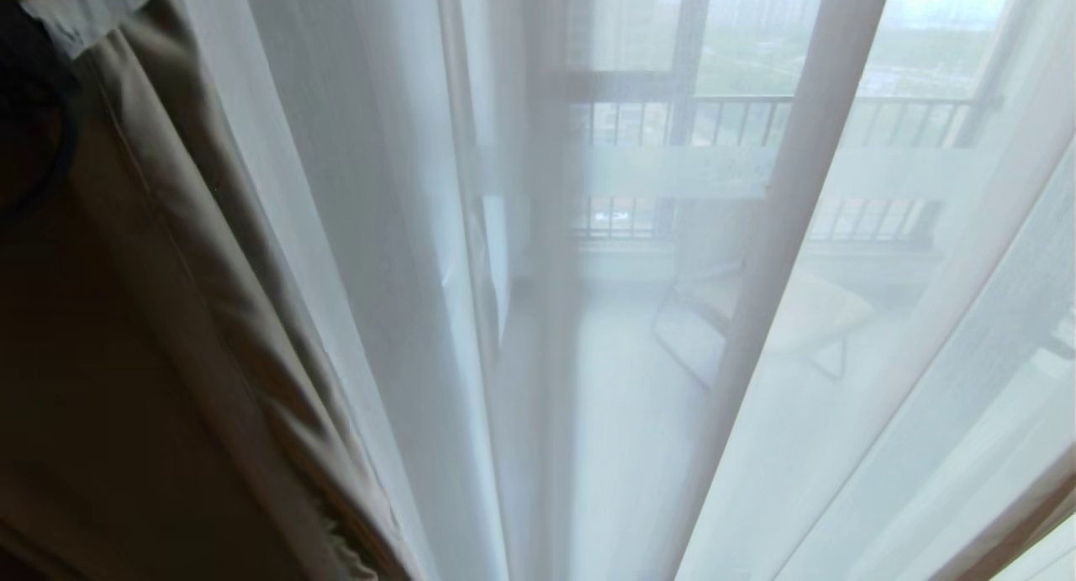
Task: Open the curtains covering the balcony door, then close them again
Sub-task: Close the outer curtains on both sides
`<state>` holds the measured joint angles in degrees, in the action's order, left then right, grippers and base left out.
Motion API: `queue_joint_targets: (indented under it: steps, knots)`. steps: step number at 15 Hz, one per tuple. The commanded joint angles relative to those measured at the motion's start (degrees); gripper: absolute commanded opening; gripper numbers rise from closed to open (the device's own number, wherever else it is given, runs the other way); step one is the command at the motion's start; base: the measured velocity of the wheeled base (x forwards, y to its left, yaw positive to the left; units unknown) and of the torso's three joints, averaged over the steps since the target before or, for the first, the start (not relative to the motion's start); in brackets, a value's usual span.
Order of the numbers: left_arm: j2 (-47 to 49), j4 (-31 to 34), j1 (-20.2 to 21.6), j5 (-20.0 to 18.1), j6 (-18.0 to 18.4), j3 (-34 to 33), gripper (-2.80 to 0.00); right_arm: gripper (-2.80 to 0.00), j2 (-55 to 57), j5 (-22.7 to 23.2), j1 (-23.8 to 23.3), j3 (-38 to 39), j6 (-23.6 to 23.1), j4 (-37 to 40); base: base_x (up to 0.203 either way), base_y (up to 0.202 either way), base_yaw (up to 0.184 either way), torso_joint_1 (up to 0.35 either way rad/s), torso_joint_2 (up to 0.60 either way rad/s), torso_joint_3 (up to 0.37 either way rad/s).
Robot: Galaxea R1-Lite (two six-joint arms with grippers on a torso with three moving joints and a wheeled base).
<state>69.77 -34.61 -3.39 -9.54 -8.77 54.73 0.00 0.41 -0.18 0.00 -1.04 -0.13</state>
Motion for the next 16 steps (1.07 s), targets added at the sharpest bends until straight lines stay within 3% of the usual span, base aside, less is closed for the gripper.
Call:
queue_joint_targets:
  steps: [1,7,13,16]
  knots:
    - [-4.35,0.02,-0.16,-0.13,-0.16,-3.49,0.0,-2.8,0.0,0.03,0.01,0.0,-0.02,-0.04,0.0,0.0,0.0,0.0,0.0,0.0]
    - [-16.85,0.96,-1.12,-0.15,-0.19,-16.5,0.0,-2.8,0.0,0.03,0.01,0.0,-0.02,-0.04,0.0,0.0,0.0,0.0,0.0,0.0]
    - [-33.69,15.98,-4.59,-1.79,-0.19,-23.5,0.0,-2.8,0.0,0.03,0.01,0.0,-0.02,-0.04,0.0,0.0,0.0,0.0,0.0,0.0]
    - [-36.73,18.26,-4.65,-1.16,-0.17,-25.4,0.0,-2.8,0.0,0.03,0.01,0.0,-0.02,-0.04,0.0,0.0,0.0,0.0,0.0,0.0]
